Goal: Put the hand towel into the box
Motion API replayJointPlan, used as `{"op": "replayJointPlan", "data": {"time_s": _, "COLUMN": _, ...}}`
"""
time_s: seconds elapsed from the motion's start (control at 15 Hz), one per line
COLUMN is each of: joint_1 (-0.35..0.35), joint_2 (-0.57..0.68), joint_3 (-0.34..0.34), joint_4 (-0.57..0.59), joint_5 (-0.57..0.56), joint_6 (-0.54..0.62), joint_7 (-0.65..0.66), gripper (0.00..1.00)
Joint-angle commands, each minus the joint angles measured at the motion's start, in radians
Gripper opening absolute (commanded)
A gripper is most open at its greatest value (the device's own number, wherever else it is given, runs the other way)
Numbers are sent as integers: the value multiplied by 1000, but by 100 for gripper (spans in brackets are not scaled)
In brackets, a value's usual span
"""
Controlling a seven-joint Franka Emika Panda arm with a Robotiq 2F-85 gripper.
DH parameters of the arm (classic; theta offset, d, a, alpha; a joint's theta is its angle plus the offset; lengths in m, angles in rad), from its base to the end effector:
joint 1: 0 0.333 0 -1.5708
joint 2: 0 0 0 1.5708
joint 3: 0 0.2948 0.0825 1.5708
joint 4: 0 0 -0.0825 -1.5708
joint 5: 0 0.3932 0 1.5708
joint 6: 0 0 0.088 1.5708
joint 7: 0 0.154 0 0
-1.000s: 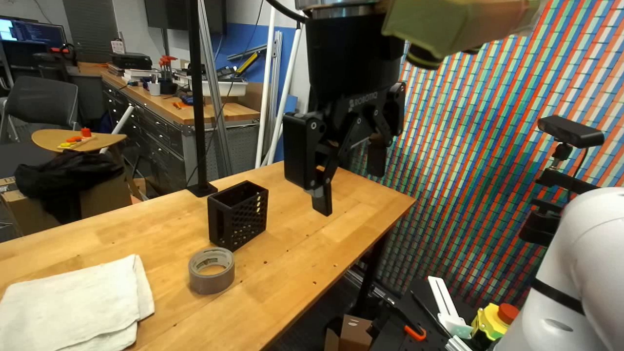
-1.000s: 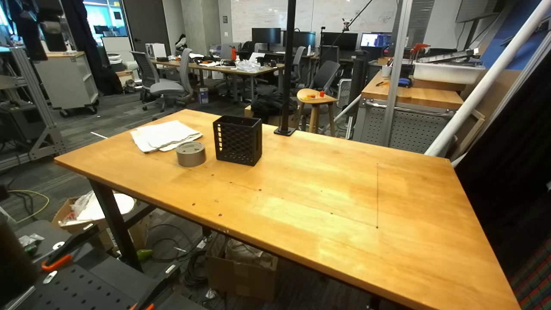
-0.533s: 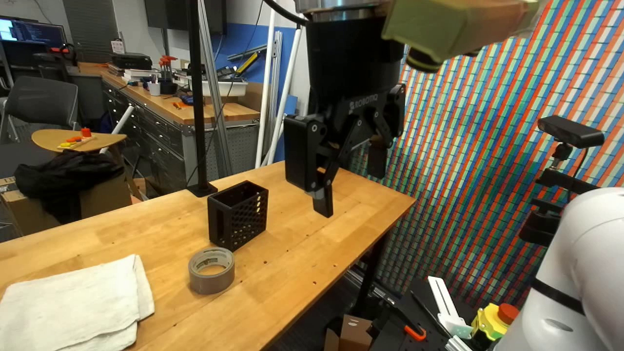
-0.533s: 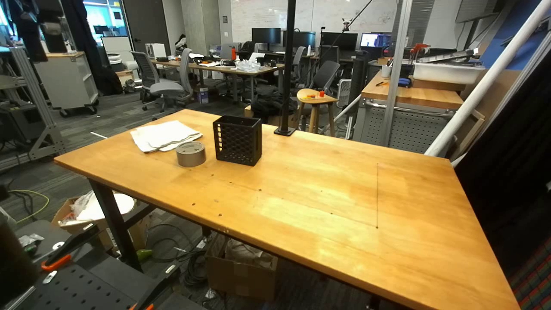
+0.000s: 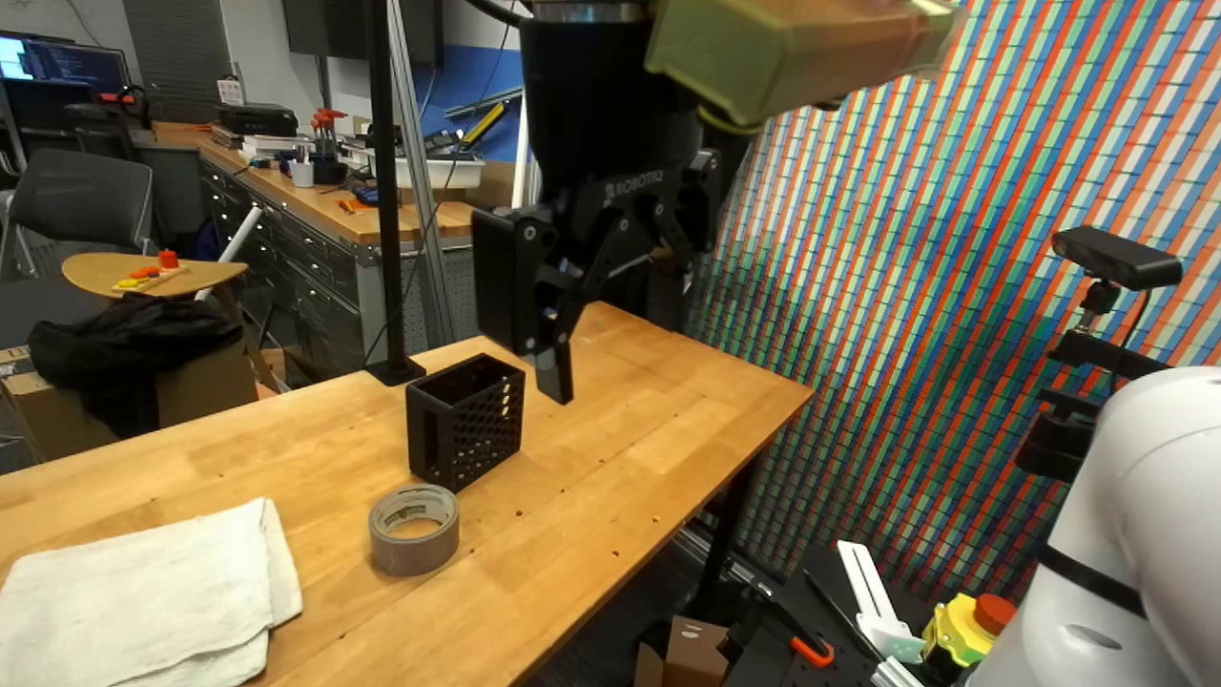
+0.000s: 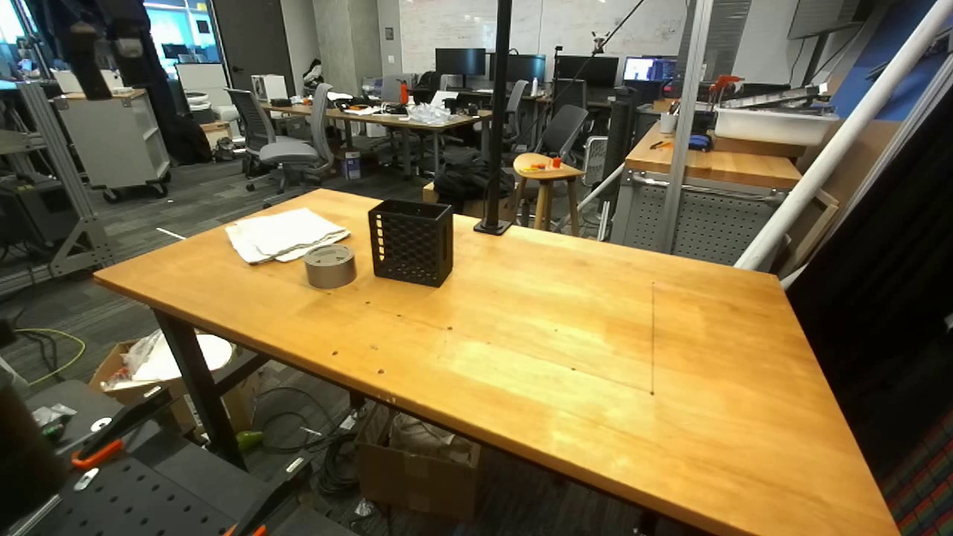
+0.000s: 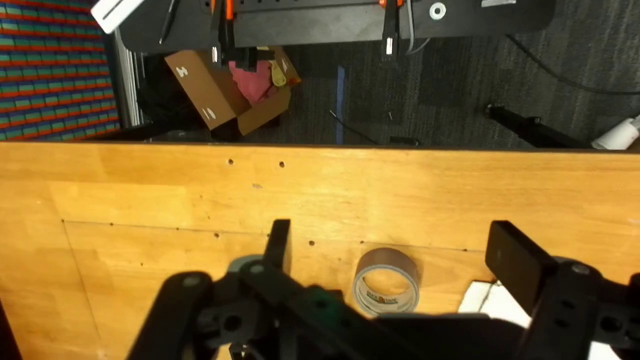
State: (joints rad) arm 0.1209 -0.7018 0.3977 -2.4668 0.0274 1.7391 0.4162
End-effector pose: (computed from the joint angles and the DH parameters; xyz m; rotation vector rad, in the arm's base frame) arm 0.3166 0.1808 0.4414 2.9088 0.0020 0.0496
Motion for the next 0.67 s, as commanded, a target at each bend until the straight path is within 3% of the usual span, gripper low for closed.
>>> {"op": "replayJointPlan", "data": {"time_s": 0.0, "joint_1": 10, "joint_2": 106, "joint_3": 27, "joint_4": 85, "joint_5": -52, "joint_6": 81, "joint_7": 4, "gripper": 100}}
{"op": "replayJointPlan", "data": {"time_s": 0.6, "joint_1": 34, "joint_2": 412, "joint_3": 88, "joint_4": 250, "joint_5": -188, "joint_6": 272, "joint_7": 29, "gripper": 100}}
